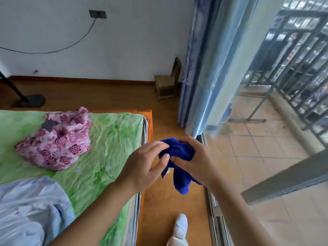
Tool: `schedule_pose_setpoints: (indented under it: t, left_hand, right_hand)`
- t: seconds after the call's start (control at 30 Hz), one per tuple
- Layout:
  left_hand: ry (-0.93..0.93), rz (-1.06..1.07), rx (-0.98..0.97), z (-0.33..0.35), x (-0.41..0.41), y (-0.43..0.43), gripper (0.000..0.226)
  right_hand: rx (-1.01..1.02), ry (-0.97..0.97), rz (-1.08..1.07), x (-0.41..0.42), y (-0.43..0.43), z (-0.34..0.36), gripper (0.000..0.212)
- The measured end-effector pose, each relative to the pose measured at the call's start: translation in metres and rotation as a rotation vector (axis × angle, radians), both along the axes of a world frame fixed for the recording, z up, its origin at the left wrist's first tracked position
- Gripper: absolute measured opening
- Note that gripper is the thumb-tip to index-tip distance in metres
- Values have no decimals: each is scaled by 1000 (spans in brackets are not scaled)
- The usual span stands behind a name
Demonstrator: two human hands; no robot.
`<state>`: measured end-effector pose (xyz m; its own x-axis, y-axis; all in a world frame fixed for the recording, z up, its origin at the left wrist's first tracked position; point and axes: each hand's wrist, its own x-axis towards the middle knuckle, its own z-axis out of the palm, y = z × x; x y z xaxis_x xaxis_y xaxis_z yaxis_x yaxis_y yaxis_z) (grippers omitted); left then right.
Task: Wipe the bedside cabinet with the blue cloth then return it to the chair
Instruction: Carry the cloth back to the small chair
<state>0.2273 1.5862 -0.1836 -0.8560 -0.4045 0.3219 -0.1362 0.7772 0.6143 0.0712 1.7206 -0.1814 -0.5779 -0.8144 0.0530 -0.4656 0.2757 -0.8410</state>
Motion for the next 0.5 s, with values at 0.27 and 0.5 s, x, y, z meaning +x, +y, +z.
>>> schedule_pose_setpoints:
  t: [0.27, 0.5]
  left_hand:
    - [-10, -30, -74, 24, -130, -45, 41]
    - [78, -5, -147, 40, -196, -93, 41]
  right_hand:
    - [-13, 25, -23, -131, -45, 20, 42]
    - [-7, 43, -34, -202, -98, 36, 39]
